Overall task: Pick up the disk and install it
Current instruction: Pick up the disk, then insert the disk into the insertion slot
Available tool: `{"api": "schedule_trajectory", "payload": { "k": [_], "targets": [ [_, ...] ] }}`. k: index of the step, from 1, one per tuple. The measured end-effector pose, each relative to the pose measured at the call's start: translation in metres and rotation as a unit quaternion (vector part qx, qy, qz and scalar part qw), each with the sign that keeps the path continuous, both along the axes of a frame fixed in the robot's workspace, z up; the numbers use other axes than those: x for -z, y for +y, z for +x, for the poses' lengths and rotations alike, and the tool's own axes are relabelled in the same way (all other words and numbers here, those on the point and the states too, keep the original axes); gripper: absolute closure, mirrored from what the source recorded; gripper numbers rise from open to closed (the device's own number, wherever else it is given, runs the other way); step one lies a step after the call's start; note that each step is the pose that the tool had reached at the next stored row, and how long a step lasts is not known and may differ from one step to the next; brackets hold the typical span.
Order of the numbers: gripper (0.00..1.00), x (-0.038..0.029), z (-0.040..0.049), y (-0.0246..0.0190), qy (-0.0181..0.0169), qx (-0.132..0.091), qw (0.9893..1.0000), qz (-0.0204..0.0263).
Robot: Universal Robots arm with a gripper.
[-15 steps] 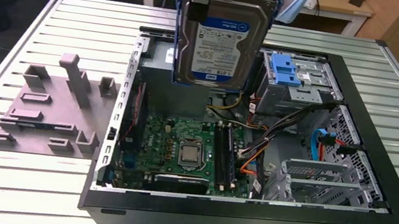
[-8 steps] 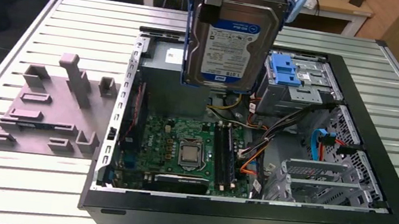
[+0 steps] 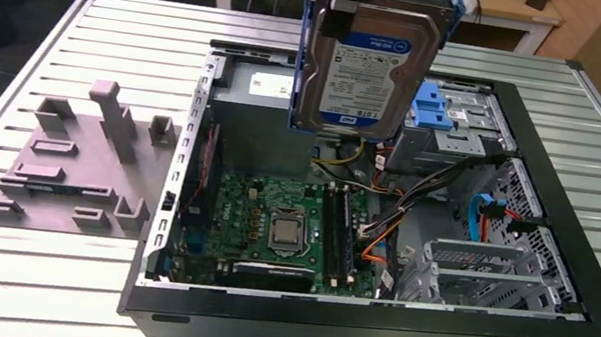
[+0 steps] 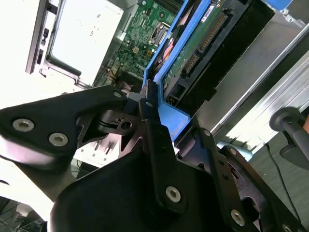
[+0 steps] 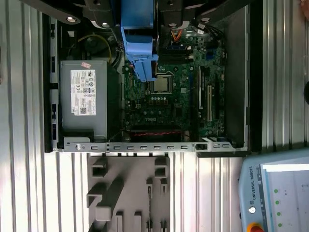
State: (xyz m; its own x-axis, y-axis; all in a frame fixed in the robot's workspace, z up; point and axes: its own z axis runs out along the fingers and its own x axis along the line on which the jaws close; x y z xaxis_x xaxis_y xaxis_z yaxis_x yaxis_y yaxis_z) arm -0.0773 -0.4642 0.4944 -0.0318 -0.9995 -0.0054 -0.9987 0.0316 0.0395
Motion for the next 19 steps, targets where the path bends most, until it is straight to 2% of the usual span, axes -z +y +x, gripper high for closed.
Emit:
{"api": "schedule_trajectory", "payload": {
  "k": [8,19],
  "targets": [
    [0.64,0.0002,0.0104,0.0000,0.0000,0.000,1.0000,0.0001],
    [0.64,0.0002,0.0115,0.0000,0.0000,0.000,1.0000,0.0000]
  ]
}}
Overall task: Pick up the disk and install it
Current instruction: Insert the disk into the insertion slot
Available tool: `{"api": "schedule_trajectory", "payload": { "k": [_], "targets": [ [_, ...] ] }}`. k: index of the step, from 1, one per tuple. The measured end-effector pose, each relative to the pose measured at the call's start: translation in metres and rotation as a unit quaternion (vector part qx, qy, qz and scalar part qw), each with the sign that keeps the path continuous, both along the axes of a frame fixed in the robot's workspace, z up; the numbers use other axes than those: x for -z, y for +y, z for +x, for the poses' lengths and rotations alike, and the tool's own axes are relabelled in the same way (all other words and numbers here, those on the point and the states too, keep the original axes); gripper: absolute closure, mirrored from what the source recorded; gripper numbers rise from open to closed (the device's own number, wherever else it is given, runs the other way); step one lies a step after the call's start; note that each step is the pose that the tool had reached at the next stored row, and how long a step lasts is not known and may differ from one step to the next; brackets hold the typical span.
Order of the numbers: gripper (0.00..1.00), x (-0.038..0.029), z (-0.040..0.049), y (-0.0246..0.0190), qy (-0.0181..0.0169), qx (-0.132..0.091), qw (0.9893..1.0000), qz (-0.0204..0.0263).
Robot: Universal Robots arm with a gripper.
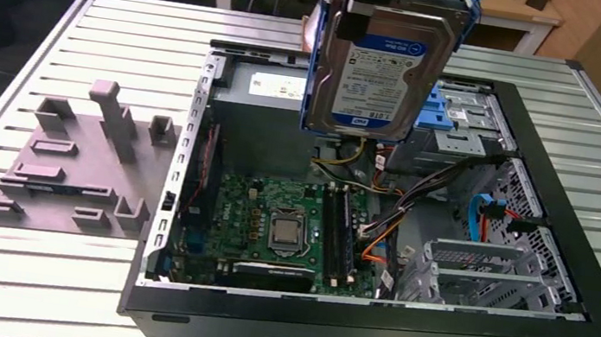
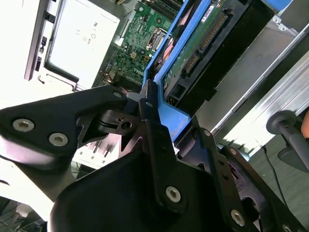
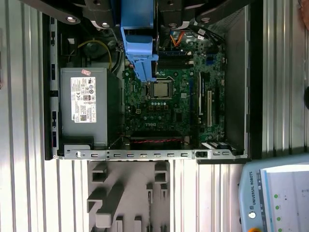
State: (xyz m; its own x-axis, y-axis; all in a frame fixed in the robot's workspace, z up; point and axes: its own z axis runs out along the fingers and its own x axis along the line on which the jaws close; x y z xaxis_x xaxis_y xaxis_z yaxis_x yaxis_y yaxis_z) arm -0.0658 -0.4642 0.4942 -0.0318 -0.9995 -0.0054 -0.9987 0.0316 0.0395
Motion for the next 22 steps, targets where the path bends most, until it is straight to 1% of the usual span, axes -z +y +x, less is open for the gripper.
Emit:
{"api": "schedule_trajectory", "payload": {
  "k": [4,6,8,13,15,17,22],
  "targets": [
    [0.64,0.0001,0.0000,-0.0003,0.0000,0.000,1.0000,-0.0002],
    [0.64,0.0003,0.0001,-0.0025,0.0000,0.000,1.0000,-0.0002],
    [0.64,0.0007,0.0000,-0.0071,-0.0001,0.000,1.0000,-0.0002],
    [0.64,0.0025,0.0000,-0.0251,-0.0014,0.000,1.0000,-0.0002],
    [0.64,0.0038,0.0001,-0.0298,-0.0015,0.000,1.0000,-0.0002],
    [0.64,0.0052,0.0017,-0.0320,-0.0016,0.000,1.0000,-0.0001],
    [0.64,0.0081,0.0097,-0.0341,-0.0015,0.000,1.0000,-0.0002]
  ]
}}
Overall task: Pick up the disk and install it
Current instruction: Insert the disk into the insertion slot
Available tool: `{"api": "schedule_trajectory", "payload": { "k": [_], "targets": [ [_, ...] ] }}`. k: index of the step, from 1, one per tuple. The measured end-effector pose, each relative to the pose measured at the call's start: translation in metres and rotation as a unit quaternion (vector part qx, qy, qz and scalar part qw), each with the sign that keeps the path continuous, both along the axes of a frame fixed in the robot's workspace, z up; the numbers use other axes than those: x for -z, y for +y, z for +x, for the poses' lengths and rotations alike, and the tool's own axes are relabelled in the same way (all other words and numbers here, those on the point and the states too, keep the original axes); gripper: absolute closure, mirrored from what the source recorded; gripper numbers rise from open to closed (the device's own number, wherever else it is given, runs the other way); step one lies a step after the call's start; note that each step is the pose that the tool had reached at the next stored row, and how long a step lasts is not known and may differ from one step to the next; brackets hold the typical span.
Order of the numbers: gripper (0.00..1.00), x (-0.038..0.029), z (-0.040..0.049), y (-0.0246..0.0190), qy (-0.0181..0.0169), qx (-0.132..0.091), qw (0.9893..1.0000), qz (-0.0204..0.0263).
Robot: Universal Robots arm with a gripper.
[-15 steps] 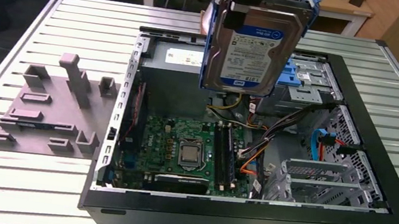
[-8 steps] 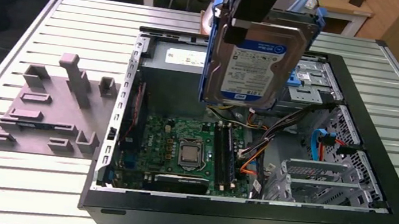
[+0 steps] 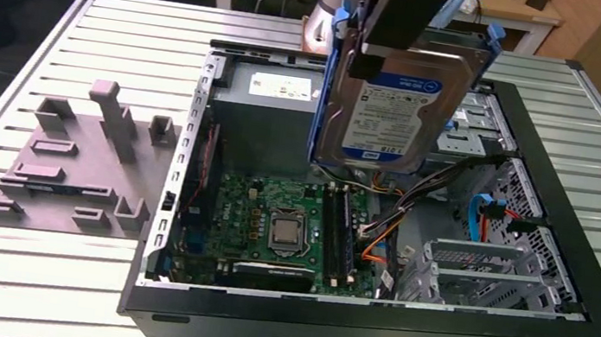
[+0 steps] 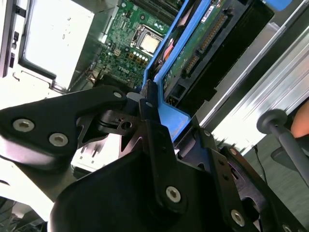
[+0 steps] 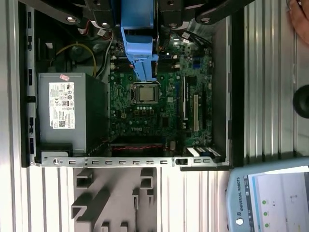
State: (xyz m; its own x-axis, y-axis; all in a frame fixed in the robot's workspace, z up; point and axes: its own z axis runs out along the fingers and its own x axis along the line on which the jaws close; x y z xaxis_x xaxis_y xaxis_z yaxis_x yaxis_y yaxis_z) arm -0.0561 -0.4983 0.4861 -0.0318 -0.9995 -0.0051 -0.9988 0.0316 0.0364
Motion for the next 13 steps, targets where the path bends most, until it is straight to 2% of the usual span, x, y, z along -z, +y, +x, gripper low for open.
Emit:
{"api": "schedule_trajectory", "payload": {
  "k": [4,6,13],
  "targets": [
    [0.64,0.0015,0.0036,-0.0019,-0.0001,0.000,1.0000,-0.0003],
    [0.64,0.0020,0.0036,-0.0045,-0.0003,0.000,1.0000,-0.0006],
    [0.64,0.0042,0.0036,-0.0226,-0.0008,0.000,1.0000,-0.0007]
  ]
}}
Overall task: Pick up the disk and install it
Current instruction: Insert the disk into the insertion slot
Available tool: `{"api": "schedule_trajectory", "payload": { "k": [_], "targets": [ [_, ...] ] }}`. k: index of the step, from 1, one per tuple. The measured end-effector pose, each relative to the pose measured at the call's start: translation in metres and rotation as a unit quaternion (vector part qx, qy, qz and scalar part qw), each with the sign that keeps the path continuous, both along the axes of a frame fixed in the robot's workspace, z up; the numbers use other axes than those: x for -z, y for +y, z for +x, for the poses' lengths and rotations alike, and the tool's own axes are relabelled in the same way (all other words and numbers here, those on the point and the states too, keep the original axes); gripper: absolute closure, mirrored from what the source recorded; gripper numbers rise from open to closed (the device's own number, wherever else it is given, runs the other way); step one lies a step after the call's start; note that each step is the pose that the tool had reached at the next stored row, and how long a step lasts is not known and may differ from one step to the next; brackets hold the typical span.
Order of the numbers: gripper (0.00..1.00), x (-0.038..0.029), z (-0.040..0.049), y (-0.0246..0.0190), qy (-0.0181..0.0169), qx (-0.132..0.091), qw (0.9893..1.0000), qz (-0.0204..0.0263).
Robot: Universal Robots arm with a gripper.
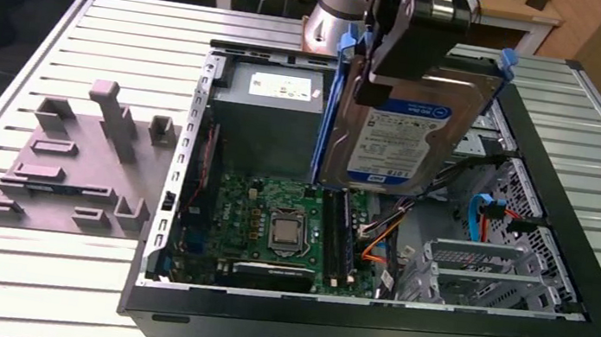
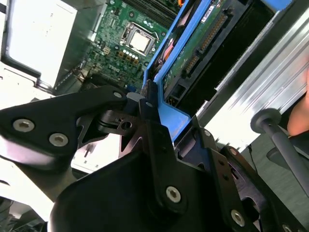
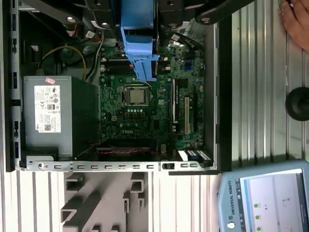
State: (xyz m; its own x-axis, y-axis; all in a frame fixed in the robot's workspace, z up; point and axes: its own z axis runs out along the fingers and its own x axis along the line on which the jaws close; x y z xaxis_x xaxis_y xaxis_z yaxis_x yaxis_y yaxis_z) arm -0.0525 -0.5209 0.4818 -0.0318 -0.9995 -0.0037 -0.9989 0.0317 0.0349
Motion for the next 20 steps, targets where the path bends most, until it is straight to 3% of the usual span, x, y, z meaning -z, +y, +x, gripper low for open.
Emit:
{"api": "schedule_trajectory", "payload": {
  "k": [11,20],
  "targets": [
    [0.64,0.0031,0.0135,-0.0093,0.0000,0.000,1.0000,-0.0008],
    [0.64,0.0056,0.0152,-0.0244,0.0000,0.000,1.0000,-0.0015]
  ]
}}
